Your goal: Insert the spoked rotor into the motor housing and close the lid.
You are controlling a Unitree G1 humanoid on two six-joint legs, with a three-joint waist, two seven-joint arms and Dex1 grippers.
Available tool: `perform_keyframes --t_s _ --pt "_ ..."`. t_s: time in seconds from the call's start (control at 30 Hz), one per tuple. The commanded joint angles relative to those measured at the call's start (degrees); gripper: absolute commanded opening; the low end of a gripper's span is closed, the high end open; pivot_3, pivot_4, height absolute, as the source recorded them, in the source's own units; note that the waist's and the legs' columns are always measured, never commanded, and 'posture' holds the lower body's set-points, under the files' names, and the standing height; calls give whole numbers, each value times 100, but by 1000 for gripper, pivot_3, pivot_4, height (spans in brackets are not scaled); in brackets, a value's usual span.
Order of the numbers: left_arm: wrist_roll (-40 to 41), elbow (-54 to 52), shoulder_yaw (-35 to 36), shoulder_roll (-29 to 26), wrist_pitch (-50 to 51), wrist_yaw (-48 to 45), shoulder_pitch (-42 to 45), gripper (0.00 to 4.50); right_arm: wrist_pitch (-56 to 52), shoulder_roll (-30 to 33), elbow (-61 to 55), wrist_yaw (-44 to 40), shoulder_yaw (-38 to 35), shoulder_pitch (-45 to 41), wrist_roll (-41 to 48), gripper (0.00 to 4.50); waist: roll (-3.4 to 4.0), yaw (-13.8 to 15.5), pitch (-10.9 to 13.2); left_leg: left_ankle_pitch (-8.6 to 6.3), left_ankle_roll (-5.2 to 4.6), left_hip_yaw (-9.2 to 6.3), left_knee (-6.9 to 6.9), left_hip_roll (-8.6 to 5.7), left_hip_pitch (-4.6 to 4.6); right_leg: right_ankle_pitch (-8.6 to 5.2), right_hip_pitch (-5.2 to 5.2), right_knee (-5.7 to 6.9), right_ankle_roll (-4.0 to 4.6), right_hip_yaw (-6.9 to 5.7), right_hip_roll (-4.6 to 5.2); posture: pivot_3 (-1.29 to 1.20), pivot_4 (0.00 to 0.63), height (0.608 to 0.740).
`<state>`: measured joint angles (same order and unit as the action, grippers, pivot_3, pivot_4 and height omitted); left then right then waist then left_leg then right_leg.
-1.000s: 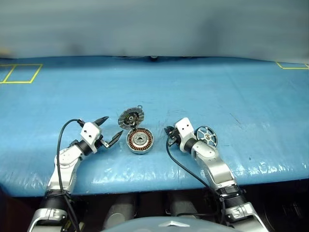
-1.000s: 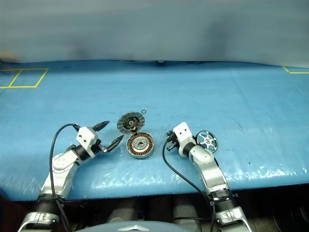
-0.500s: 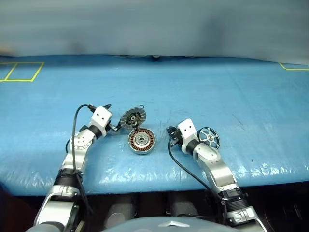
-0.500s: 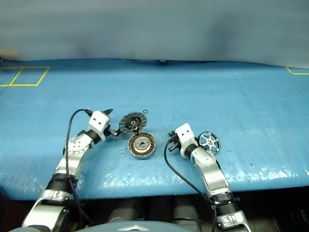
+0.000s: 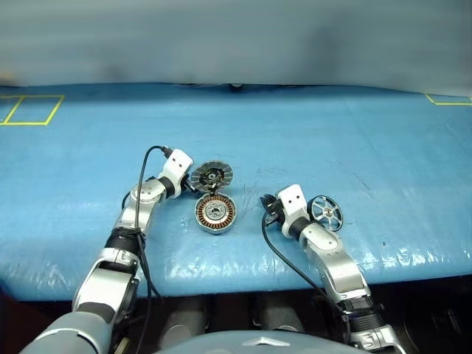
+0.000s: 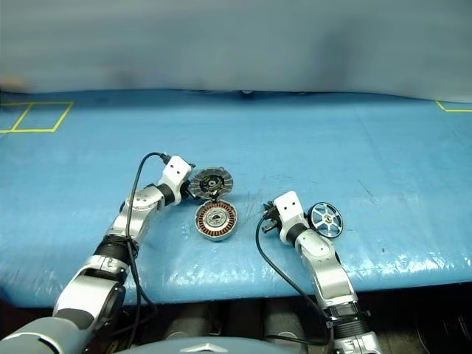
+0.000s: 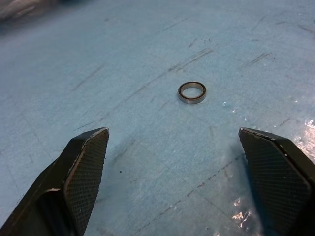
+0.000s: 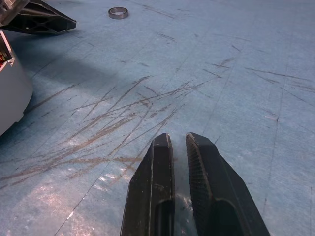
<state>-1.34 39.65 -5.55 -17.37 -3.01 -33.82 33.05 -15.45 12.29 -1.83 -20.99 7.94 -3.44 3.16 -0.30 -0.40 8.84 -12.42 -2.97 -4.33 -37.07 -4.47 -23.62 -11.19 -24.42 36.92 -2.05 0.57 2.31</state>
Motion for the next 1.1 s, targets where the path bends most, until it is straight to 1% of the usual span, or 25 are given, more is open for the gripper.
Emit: perform_keyframes --t_s 0.03,0.3,0.5,0.6,0.87,1.0,1.1 --pt "59 -39 56 116 79 76 184 4500 -6 -51 -106 70 -56 82 28 545 0 -1 0 0 0 0 0 0 0 0 0 0 0 1 0 0 150 740" --pt "47 200 113 483 247 402 355 4500 -50 -35 -127 71 -30 107 20 545 -1 -1 -1 0 1 0 -4 0 1 1 2 1 -2 1 1 0 150 740" --pt "29 441 111 746 610 642 535 4500 -47 -33 -135 112 -92 154 43 545 -2 0 -1 1 1 0 -5 0 0 2 3 2 -3 0 -1 0 150 740" --pt "35 762 137 899 840 775 717 4500 -38 -49 -207 169 -162 250 80 545 -4 28 -3 1 0 0 -8 0 2 3 9 2 -4 -1 -1 0 150 740" --pt "-151 1418 8 1042 912 831 1128 4500 -52 -73 -305 209 -184 372 77 545 -5 51 -3 4 -2 0 -18 0 18 1 33 2 -26 -5 -3 0 150 740" --pt "-266 1611 -93 1110 836 847 1242 4500 -56 -79 -341 229 -186 386 79 545 -5 65 -3 1 -6 -2 -17 0 52 -6 73 -5 -38 -7 0 0 150 740" --pt "-345 1744 -159 1154 807 872 1280 4500 -57 -83 -361 240 -188 398 84 545 -5 72 -3 1 -7 -2 -17 0 60 -6 82 -6 -38 -8 1 0 150 740"
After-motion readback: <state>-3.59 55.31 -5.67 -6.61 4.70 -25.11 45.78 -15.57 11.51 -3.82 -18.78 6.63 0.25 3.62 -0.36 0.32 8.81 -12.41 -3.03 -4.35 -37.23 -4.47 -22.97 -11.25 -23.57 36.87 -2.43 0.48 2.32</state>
